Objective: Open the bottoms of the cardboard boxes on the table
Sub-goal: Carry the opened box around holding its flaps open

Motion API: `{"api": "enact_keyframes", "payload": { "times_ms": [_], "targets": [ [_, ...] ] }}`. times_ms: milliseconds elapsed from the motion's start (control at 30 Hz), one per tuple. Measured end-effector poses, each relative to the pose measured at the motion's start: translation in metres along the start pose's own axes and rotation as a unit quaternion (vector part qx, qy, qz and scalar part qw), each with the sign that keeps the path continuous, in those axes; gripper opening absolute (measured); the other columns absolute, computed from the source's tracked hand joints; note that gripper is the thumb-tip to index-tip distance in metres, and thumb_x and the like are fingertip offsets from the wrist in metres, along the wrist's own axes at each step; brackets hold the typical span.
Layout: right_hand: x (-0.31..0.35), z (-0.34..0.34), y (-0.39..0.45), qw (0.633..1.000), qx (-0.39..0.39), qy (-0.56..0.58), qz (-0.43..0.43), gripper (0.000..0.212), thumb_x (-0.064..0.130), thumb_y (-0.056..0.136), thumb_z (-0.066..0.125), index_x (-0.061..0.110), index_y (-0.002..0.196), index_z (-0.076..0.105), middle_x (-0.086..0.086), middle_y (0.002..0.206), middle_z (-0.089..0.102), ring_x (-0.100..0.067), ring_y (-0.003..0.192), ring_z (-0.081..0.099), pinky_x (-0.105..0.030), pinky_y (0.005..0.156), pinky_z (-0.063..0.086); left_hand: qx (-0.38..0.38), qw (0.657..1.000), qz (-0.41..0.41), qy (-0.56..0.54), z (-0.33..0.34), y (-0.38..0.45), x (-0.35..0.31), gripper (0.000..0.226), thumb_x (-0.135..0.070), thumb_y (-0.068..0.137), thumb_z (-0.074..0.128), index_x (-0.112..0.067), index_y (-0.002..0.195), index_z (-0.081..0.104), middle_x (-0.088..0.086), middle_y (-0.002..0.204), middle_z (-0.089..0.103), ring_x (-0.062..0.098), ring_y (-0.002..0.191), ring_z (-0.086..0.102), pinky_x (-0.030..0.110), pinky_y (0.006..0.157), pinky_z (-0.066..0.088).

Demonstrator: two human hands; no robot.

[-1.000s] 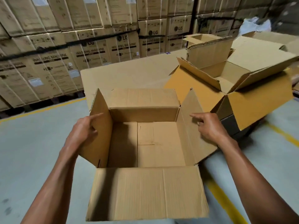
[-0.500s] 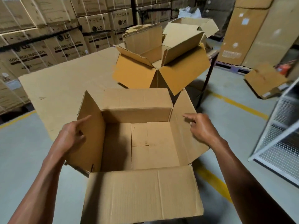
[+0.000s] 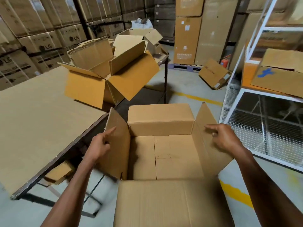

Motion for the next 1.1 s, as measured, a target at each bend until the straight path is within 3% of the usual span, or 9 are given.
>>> {"api": "enact_keyframes", "payload": {
  "times_ms": [100, 200, 300, 400, 500, 667, 900, 1000, 1100],
  "targets": [
    [-0.030, -0.029, 0.006, 0.999, -0.026, -0.006, 0.024, 0.057, -0.013, 0.089, 0.051, 0.018, 0.136, 0.063, -0.003, 0.139, 0.061, -0.024, 0.132, 0.053, -0.024, 0.102, 0.039, 0.020, 0.999, 0.037, -0.010, 0.033, 0.036, -0.030, 0.080, 0.017, 0.085, 0.050, -0.034, 0.146, 0.045, 0.005, 0.154, 0.045, 0.022, 0.137, 0.046, 0.016, 0.084, 0.047],
    [-0.055, -0.051, 0.026, 0.998, -0.045, -0.019, 0.048, 0.057, -0.011, 0.090, 0.050, 0.020, 0.136, 0.063, -0.006, 0.143, 0.058, -0.028, 0.131, 0.053, -0.029, 0.103, 0.042, 0.040, 0.997, 0.067, -0.006, 0.063, 0.071, -0.060, 0.079, 0.017, 0.085, 0.049, -0.030, 0.148, 0.044, 0.005, 0.154, 0.044, 0.024, 0.140, 0.043, 0.013, 0.089, 0.046],
    [-0.074, -0.069, 0.056, 0.996, -0.056, -0.024, 0.064, 0.058, -0.012, 0.090, 0.051, 0.022, 0.137, 0.061, -0.007, 0.146, 0.054, -0.030, 0.132, 0.051, -0.030, 0.102, 0.043, 0.042, 0.995, 0.094, -0.005, 0.084, 0.115, -0.087, 0.079, 0.018, 0.084, 0.049, -0.028, 0.148, 0.045, 0.005, 0.152, 0.046, 0.021, 0.138, 0.044, 0.027, 0.103, 0.041],
    [-0.092, -0.088, 0.093, 0.993, -0.073, -0.026, 0.083, 0.059, -0.010, 0.091, 0.052, 0.025, 0.137, 0.061, -0.007, 0.146, 0.054, -0.031, 0.129, 0.054, -0.035, 0.102, 0.046, 0.040, 0.992, 0.117, -0.005, 0.101, 0.167, -0.117, 0.081, 0.017, 0.082, 0.049, -0.031, 0.147, 0.047, 0.007, 0.149, 0.050, 0.002, 0.099, 0.057, 0.023, 0.083, 0.043],
    [-0.102, -0.111, 0.131, 0.991, -0.084, -0.032, 0.098, 0.060, -0.009, 0.089, 0.054, 0.029, 0.135, 0.061, -0.007, 0.144, 0.056, -0.030, 0.125, 0.057, -0.040, 0.100, 0.050, 0.045, 0.990, 0.136, -0.002, 0.118, 0.214, -0.147, 0.080, 0.016, 0.082, 0.049, -0.033, 0.146, 0.048, 0.010, 0.148, 0.051, -0.008, 0.072, 0.044, 0.025, 0.081, 0.043],
    [-0.100, -0.150, 0.204, 0.991, -0.100, -0.032, 0.087, 0.066, -0.015, 0.083, 0.061, 0.024, 0.137, 0.060, -0.008, 0.144, 0.057, -0.029, 0.124, 0.058, -0.038, 0.102, 0.047, 0.039, 0.990, 0.135, 0.015, 0.121, 0.284, -0.197, 0.079, 0.014, 0.084, 0.049, -0.032, 0.148, 0.045, 0.007, 0.155, 0.043, -0.009, 0.078, 0.046, 0.007, 0.068, 0.042],
    [-0.084, -0.220, 0.325, 0.993, -0.113, -0.011, 0.032, 0.063, -0.016, 0.083, 0.060, 0.020, 0.135, 0.061, -0.009, 0.144, 0.055, -0.028, 0.124, 0.056, -0.037, 0.100, 0.048, -0.020, 0.991, 0.129, -0.004, 0.100, 0.369, -0.270, 0.079, 0.016, 0.085, 0.047, -0.034, 0.147, 0.045, 0.006, 0.154, 0.043, -0.002, 0.090, 0.053, 0.022, 0.074, 0.044],
    [-0.073, -0.264, 0.389, 0.990, -0.136, -0.034, -0.009, 0.063, -0.014, 0.083, 0.061, 0.022, 0.134, 0.062, -0.012, 0.141, 0.058, -0.028, 0.114, 0.061, -0.038, 0.092, 0.053, -0.057, 0.988, 0.144, -0.022, 0.095, 0.417, -0.302, 0.082, 0.017, 0.081, 0.047, -0.034, 0.145, 0.047, 0.007, 0.139, 0.058, -0.005, 0.072, 0.044, 0.036, 0.071, 0.057],
    [-0.060, -0.310, 0.448, 0.986, -0.154, -0.029, -0.047, 0.064, -0.015, 0.083, 0.060, 0.022, 0.135, 0.062, -0.014, 0.141, 0.058, -0.032, 0.121, 0.058, -0.041, 0.097, 0.050, -0.108, 0.983, 0.150, -0.018, 0.087, 0.462, -0.337, 0.083, 0.018, 0.079, 0.048, -0.031, 0.145, 0.048, -0.002, 0.111, 0.062, -0.007, 0.067, 0.040, 0.007, 0.057, 0.045]
  ]
}}
Point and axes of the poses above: each hand's wrist, its own y-axis towards the middle knuckle, its own z-axis out of the palm, x = y × z, the point moved 8 cm from there along y, towards the middle knuckle
